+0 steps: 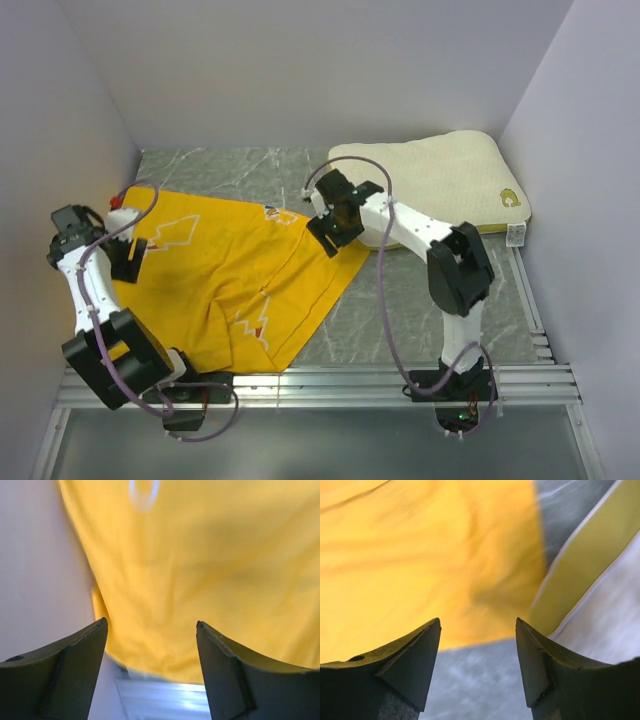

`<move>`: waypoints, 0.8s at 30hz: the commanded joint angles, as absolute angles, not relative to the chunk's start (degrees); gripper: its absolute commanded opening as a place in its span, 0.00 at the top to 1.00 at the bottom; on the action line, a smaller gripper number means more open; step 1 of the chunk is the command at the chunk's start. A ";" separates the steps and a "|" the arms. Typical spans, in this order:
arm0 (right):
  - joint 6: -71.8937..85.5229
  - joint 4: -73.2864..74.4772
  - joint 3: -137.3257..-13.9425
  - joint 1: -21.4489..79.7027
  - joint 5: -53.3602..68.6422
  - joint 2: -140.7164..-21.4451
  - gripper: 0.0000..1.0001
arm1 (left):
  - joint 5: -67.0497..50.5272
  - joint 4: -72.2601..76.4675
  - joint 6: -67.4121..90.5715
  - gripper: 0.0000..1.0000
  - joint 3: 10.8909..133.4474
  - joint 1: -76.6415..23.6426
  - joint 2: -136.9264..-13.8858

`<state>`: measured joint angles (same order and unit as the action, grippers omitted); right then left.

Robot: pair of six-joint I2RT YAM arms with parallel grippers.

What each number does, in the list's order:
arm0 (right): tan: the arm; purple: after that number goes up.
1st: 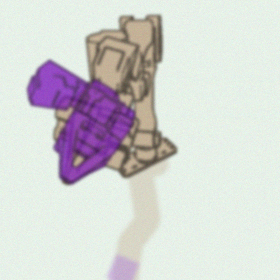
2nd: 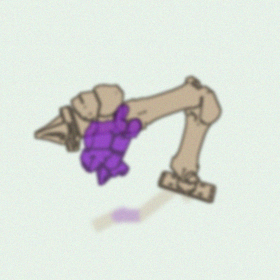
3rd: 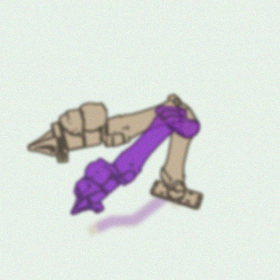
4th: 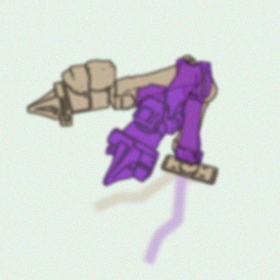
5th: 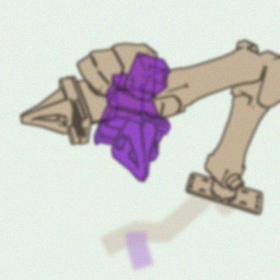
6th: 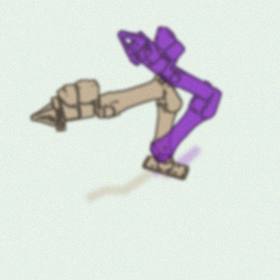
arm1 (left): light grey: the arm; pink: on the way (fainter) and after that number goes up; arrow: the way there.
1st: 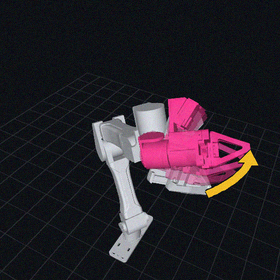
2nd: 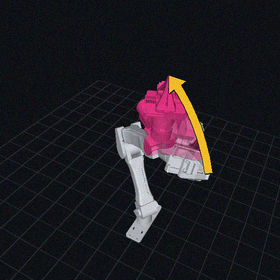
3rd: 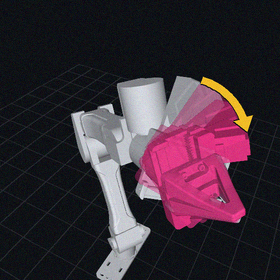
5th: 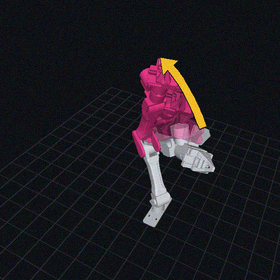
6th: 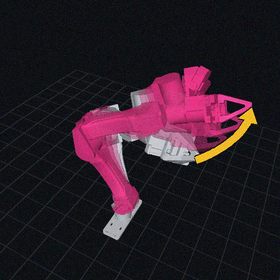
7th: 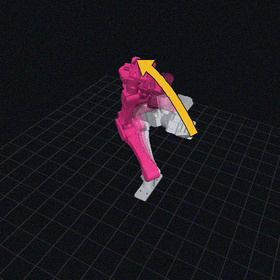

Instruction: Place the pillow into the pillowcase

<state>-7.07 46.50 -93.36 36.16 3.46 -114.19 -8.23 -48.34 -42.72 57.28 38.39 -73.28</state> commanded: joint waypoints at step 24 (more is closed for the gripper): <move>-7.90 43.68 -89.28 47.14 -1.12 -125.76 0.47 | -3.27 -26.89 -21.45 0.99 68.53 19.86 -110.38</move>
